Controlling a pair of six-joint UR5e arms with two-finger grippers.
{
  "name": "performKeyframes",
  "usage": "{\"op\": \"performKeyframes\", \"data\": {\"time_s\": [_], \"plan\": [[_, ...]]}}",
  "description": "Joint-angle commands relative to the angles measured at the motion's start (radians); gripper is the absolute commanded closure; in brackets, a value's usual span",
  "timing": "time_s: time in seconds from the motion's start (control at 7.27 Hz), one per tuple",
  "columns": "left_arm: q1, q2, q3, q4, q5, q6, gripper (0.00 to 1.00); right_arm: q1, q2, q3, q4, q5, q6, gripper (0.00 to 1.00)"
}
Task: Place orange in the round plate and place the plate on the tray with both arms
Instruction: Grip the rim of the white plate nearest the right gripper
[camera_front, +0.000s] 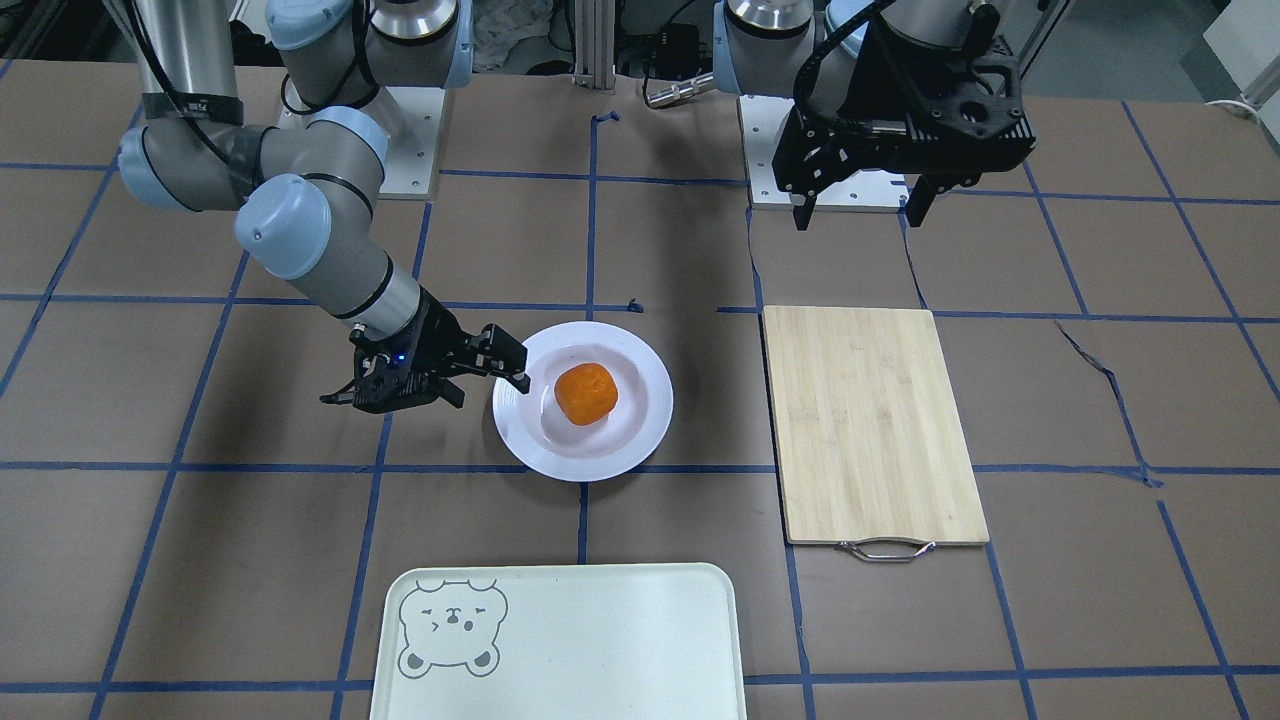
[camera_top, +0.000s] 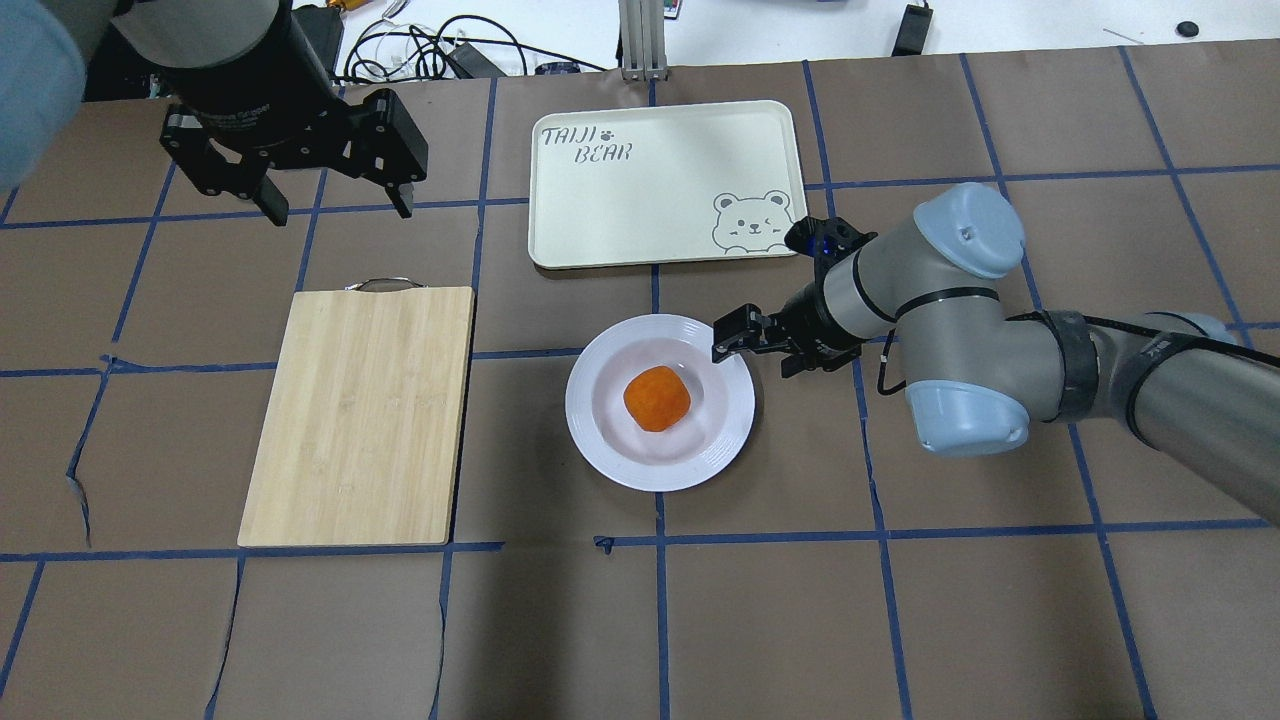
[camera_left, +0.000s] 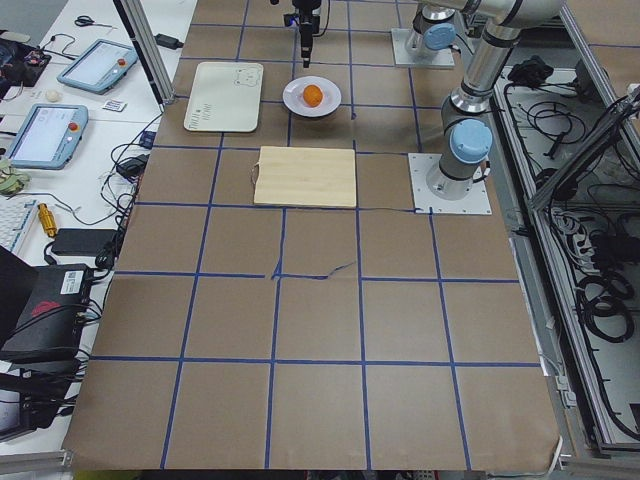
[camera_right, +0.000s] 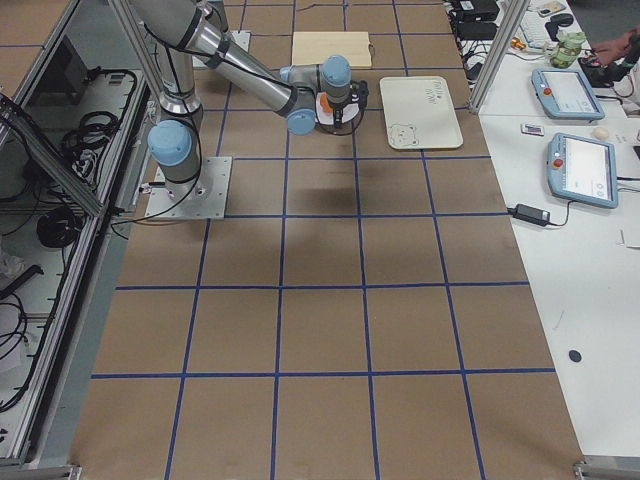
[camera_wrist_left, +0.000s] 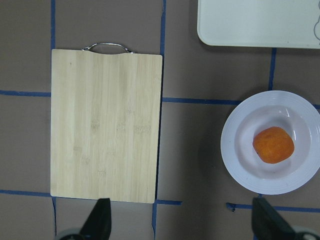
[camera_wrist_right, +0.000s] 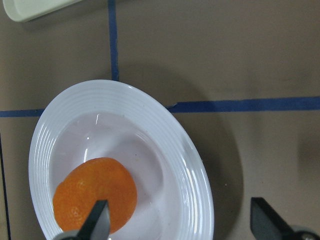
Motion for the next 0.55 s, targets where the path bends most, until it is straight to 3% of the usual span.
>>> {"op": "performKeyframes", "data": {"time_s": [0.0,0.41], "plan": [[0.031,0.002,-0.004,-0.007,-0.085,0.043,0.00,0.006,0.055,0.019,-0.054,0.010,0.026,0.00],[0.040,0.006,-0.004,0.002,-0.071,0.148,0.00,0.029,0.100,0.025,-0.051,0.009,0.027,0.00]]}}
